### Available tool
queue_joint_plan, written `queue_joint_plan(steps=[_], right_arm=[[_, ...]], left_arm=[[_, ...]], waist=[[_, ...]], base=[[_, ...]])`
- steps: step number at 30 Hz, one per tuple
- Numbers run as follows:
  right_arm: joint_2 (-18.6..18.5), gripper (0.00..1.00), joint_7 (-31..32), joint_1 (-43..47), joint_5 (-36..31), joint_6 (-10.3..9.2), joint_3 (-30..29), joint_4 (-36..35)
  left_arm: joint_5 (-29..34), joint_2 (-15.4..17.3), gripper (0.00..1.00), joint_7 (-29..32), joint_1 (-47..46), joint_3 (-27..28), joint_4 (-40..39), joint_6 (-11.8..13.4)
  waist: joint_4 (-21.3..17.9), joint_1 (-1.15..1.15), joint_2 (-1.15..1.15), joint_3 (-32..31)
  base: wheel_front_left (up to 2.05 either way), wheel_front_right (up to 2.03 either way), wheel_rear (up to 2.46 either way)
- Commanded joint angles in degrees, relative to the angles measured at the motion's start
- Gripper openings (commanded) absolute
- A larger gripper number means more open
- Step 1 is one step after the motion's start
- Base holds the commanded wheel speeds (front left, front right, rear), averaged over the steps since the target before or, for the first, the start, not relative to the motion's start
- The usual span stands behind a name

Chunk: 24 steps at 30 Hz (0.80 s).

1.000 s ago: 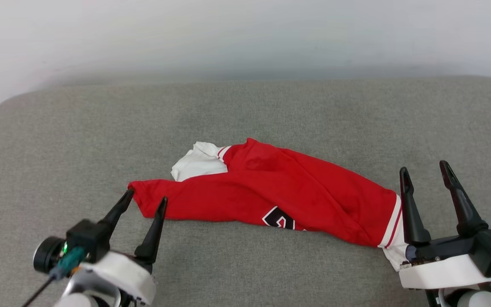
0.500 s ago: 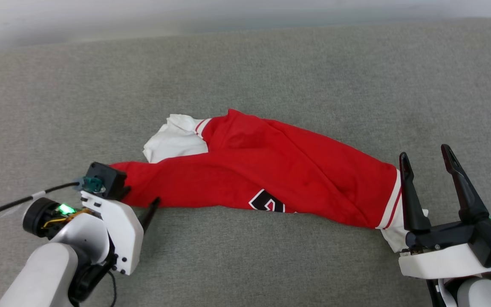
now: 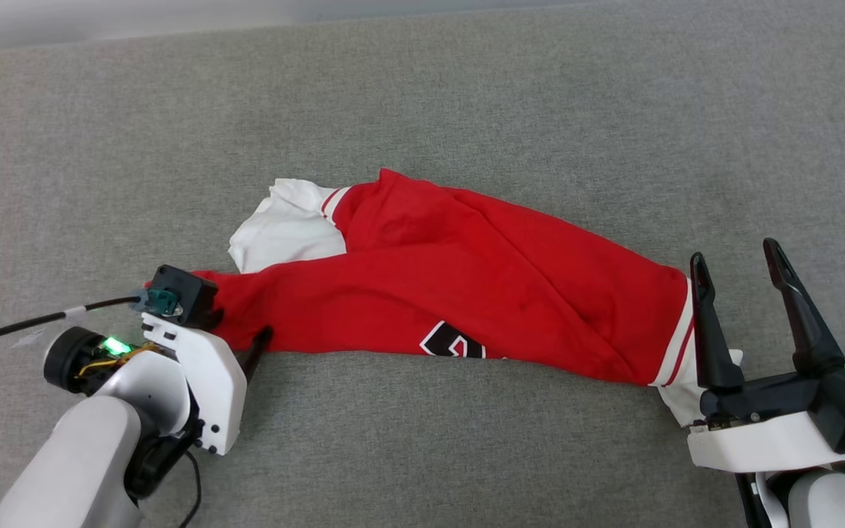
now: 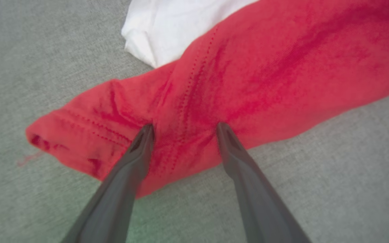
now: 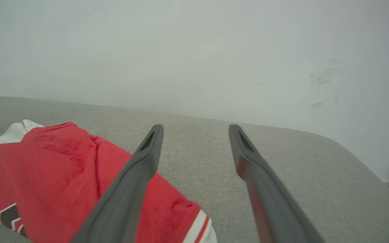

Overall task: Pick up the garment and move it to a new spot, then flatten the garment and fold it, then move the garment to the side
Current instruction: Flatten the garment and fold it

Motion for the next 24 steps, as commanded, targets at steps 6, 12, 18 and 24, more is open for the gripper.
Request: queue_joint_plan(steps=[6,12,18,24], right_arm=[[0.0,1.00,-0.1,-0.5,-0.3,-0.04,0.5,0.7],[0.0,1.00,-0.1,0.6,-0.5,-0.04,-1.3,1.5],[0.0,1.00,-0.1,1.2,-0.6,-0.04,-3.0,2.8],[0.0,1.00,-0.1,0.6,-1.0,-0.04,-3.3,3.9]], left_arm=[[-6.8,0.2,0.00,-1.9,2.0,-4.7,-0.4,-0.3],[-11.3,2.1,0.00,-1.7,2.5,-12.5,-11.7,-0.3],[-12.1,-1.2,0.00,-0.6,2.0,-23.4,-20.4,-0.3],[-12.6,-6.5,0.00,-1.6,-2.4,-35.8,-16.6,-0.3]], waist=[[1.0,0.00,0.00,-2.0],[2.1,0.00,0.00,-5.7],[2.6,0.00,0.00,-8.6],[1.8,0.00,0.00,-9.4]], base=[[0.00,0.00,0.00],[0.00,0.00,0.00],[0.00,0.00,0.00],[0.00,0.00,0.00]])
